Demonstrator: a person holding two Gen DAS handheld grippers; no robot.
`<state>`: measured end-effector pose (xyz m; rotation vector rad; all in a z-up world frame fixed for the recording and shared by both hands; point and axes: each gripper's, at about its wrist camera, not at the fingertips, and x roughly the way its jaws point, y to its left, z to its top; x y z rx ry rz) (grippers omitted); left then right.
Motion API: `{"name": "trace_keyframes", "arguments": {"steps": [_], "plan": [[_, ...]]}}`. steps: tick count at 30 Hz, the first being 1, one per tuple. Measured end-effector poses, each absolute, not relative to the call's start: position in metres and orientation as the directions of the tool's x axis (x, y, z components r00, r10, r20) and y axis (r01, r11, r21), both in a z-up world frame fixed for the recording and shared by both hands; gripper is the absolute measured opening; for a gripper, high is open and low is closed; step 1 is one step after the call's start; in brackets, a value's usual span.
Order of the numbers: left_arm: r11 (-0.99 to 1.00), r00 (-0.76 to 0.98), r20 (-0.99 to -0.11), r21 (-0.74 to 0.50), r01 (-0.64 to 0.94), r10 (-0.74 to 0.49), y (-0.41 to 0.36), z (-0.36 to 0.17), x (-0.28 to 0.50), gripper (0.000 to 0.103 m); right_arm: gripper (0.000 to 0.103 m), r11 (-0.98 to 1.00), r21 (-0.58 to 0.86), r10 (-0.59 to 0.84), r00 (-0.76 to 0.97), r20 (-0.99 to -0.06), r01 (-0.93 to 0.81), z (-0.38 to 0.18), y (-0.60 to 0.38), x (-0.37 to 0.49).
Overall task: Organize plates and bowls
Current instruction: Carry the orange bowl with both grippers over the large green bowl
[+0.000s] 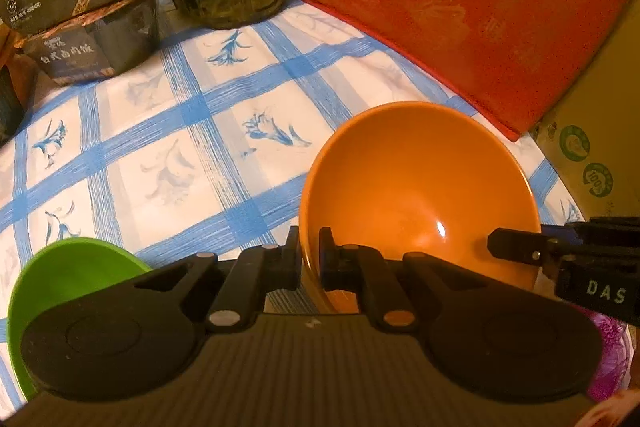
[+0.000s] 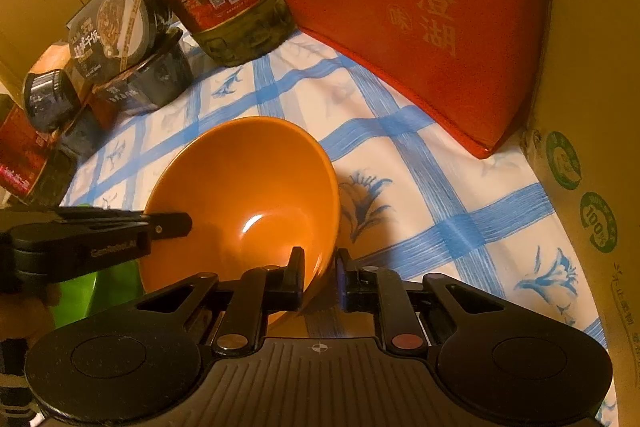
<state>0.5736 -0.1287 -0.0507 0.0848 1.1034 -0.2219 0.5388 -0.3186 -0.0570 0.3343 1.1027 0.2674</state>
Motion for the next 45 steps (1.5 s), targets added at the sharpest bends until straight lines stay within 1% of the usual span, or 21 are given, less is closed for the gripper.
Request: {"name": "trace_keyframes", "arguments": {"steps": [9,16,24,31,35,40,45], "plan": [[0.974,0.433,-0.889,-0.058,0.220,-0.151,-0.136,-0.035,0.561,0.007,0.014,0.929,0.367,0.345,0.440,-0.829,-0.037,-0.038,-0.324,0.529],[0.972,0.470,-0.865,-0.079,0.219,-0.176,-0.137,0.004,0.535,0.007,0.013,0.933,0.355,0.340,0.471,-0.814,-0.061,0.002,-0.328,0.505],[0.975,0.499,-0.845,-0.109,0.194,-0.194,-0.120,0.050,0.479,0.007,0.013,0.935,0.336,0.347,0.487,-0.802,-0.114,0.049,-0.313,0.458],[0.981,0.523,-0.832,-0.118,0.156,-0.183,-0.094,0.073,0.424,0.007,0.013,0.931,0.322,0.365,0.485,-0.794,-0.174,0.081,-0.289,0.413],[0.982,0.522,-0.833,-0.138,0.128,-0.185,-0.078,0.076,0.398,0.007,0.013,0.927,0.313,0.374,0.471,-0.799,-0.205,0.085,-0.275,0.393],[0.985,0.519,-0.837,-0.134,0.109,-0.171,-0.066,0.074,0.375,0.007,0.013,0.923,0.312,0.383,0.449,-0.807,-0.227,0.079,-0.263,0.375],[0.987,0.510,-0.845,-0.132,0.092,-0.161,-0.057,0.069,0.365,0.007,0.013,0.918,0.317,0.392,0.431,-0.813,-0.237,0.071,-0.255,0.366]]}}
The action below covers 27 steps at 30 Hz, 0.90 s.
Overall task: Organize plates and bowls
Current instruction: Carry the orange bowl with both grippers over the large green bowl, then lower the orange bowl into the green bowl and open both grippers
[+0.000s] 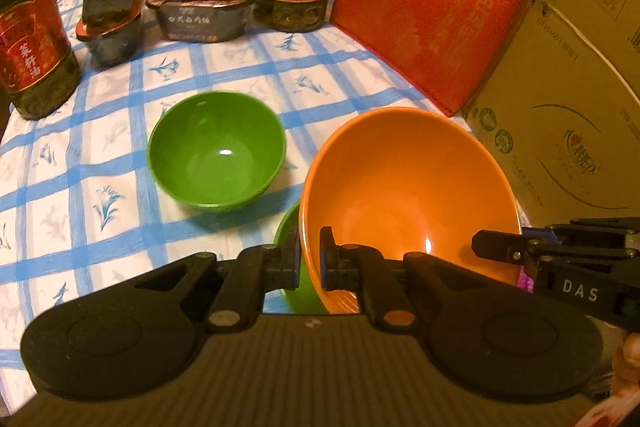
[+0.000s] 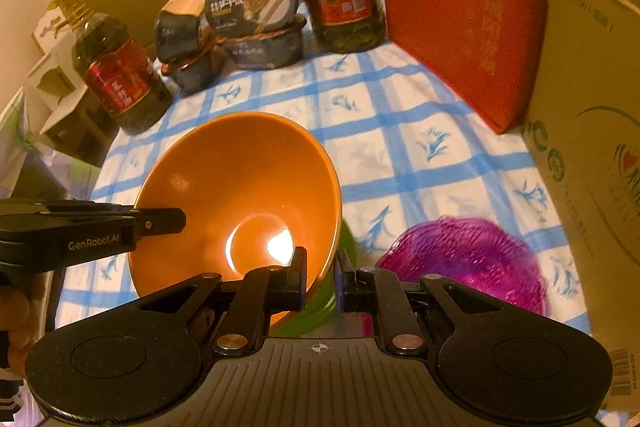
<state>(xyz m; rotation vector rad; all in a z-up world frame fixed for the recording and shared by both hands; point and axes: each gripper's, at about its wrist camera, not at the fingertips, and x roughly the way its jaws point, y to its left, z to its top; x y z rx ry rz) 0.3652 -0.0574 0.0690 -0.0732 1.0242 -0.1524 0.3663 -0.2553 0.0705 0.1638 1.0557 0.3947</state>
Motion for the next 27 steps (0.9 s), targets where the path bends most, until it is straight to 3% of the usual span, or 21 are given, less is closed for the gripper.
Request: {"name": "trace_keyframes", "arguments": {"steps": [27], "plan": [[0.987,0.437,-0.885,-0.142,0.070,-0.158,-0.050,0.011,0.386,0.008,0.013,0.929,0.255,0.342,0.358,-0.869,-0.269,0.014,-0.237,0.389]]}}
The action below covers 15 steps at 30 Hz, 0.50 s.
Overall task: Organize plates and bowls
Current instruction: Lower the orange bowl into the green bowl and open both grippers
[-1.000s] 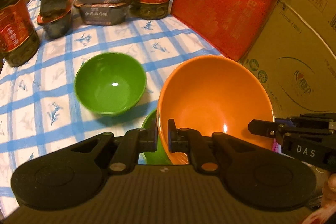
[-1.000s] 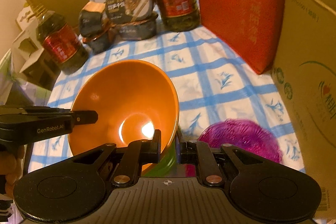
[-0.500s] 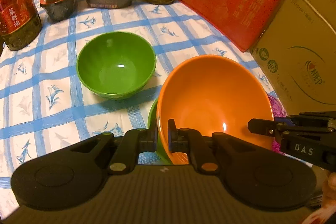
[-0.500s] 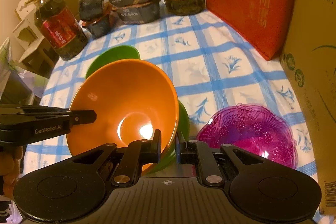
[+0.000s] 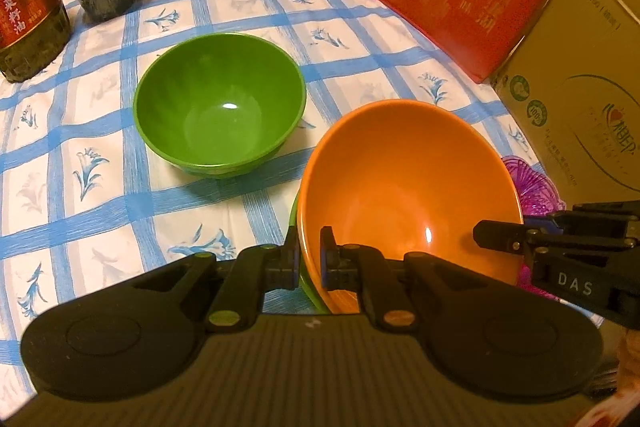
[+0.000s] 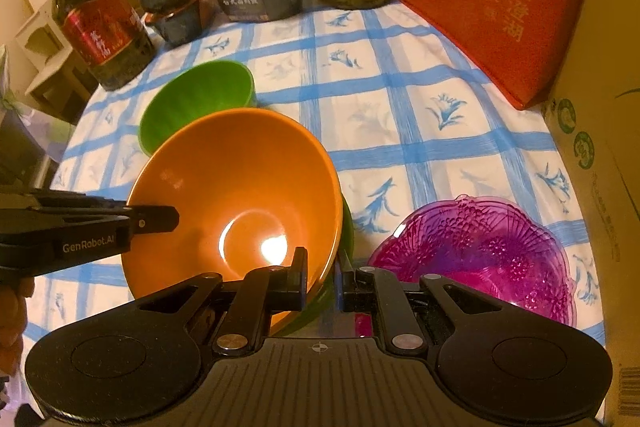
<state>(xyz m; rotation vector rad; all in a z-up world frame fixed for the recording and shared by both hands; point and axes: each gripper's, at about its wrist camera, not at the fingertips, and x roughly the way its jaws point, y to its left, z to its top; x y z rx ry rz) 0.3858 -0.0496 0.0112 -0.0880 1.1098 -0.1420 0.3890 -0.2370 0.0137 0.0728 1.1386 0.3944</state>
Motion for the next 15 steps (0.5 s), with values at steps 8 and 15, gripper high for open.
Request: {"name": "trace_keyframes", "arguments": {"steps": [8,15], "plan": [[0.988,0.426,-0.891,-0.139,0.068,-0.154,-0.049,0.003,0.387,0.008,0.013,0.929,0.243,0.333,0.347,-0.877,-0.277,0.005,-0.234,0.391],[0.988,0.429,-0.890,-0.134,0.074,-0.153,-0.051,0.000,0.388,0.008,0.013,0.932,0.229,0.321,0.342,-0.883,-0.282,-0.002,-0.234,0.392]]}}
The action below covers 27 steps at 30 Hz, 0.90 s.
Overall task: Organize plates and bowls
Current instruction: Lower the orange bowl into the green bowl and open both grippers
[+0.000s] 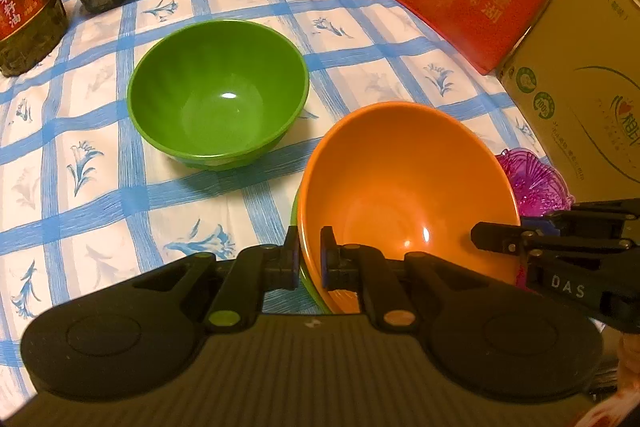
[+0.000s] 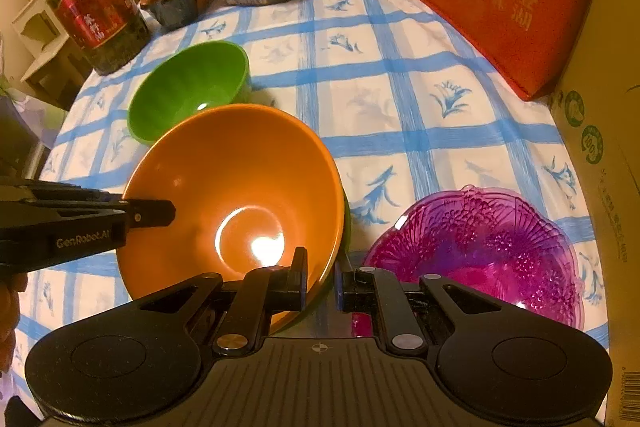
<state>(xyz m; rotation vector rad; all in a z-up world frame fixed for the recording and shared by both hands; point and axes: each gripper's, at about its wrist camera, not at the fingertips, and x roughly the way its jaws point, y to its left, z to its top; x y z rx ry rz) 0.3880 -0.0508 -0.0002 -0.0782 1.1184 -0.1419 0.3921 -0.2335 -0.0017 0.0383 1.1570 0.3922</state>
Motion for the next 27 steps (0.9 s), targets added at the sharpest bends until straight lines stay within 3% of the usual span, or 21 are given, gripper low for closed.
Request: {"name": "trace_keyframes", "arguments": {"steps": [15,22,27], "plan": [[0.991,0.444,-0.887,-0.093,0.094,-0.125,-0.0580,-0.0015,0.3862,0.009,0.013,0.936,0.206,0.303,0.353,-0.885,-0.285,-0.0039,-0.2326,0.3923],[0.991,0.457,-0.880,-0.100,0.091,-0.131,-0.0545,0.0020,0.3840,0.012,0.026,0.931,0.233,0.330,0.379,-0.864,-0.280,0.0004,-0.2368,0.3930],[0.991,0.460,-0.878,-0.100,0.091,-0.131,-0.0555,0.0043,0.3812,0.012,0.029,0.929,0.234,0.334,0.381,-0.862,-0.286,0.0034,-0.2342,0.3890]]}}
